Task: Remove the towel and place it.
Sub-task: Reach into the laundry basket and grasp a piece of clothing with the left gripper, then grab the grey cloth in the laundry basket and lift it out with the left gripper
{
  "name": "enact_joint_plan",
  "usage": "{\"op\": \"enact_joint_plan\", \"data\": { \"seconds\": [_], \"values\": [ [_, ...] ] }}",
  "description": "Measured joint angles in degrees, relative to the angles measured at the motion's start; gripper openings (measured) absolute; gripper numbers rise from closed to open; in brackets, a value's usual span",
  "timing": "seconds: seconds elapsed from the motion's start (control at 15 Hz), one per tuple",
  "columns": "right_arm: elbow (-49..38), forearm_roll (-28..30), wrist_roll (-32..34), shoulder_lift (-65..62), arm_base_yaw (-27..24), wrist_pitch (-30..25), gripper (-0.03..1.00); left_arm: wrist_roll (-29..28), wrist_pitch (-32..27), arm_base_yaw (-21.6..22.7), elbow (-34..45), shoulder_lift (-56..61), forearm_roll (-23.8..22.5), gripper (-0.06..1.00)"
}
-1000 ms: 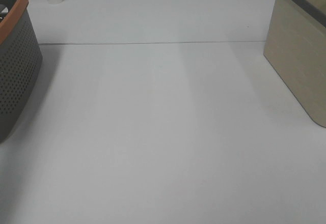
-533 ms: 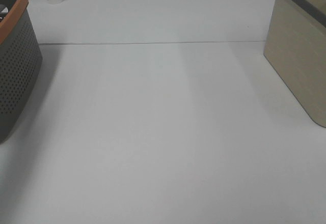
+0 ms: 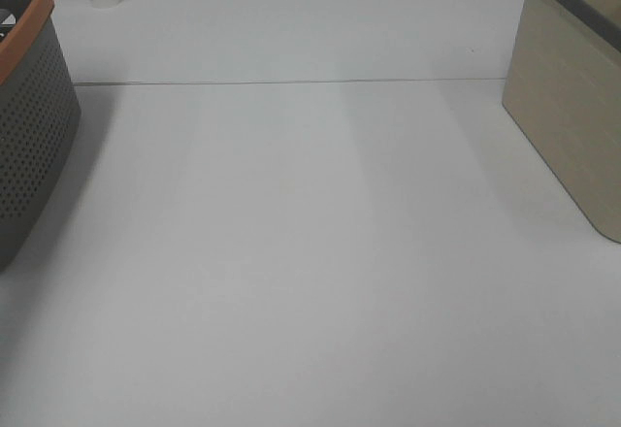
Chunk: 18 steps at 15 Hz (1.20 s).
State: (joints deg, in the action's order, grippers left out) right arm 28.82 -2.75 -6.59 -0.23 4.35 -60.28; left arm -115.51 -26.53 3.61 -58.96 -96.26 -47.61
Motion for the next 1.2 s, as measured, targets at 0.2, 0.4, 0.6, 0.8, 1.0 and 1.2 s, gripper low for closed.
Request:
{"op": "enact_joint_plan", "data": {
  "seconds": [0.2, 0.4, 0.6, 0.8, 1.0, 1.2],
  "values": [
    [0.0, 0.0, 0.17, 0.0, 0.0, 0.0, 0.7, -0.34, 1.26, 0.0, -2.01, -3.44, 1.78, 0.69],
    [0.0, 0.97, 1.72, 0.0, 0.0, 0.0, 0.7, -0.4, 1.09, 0.0, -3.61, -3.61, 1.72, 0.64],
    [0.0, 1.49, 2.12, 0.0, 0.0, 0.0, 0.7, -0.46, 0.92, 0.0, -3.72, -3.61, 1.72, 0.45],
    [0.0, 1.49, 2.12, 0.0, 0.0, 0.0, 0.7, -0.46, 0.92, 0.0, -3.72, -3.61, 1.72, 0.28],
    [0.0, 1.49, 2.12, 0.0, 0.0, 0.0, 0.7, -0.46, 1.09, 0.0, -3.72, -3.61, 1.78, 0.01],
    [0.0, 1.49, 2.12, 0.0, 0.0, 0.0, 0.7, -0.46, 3.95, 0.0, -3.72, -3.61, 1.78, 0.0]
  ]
}}
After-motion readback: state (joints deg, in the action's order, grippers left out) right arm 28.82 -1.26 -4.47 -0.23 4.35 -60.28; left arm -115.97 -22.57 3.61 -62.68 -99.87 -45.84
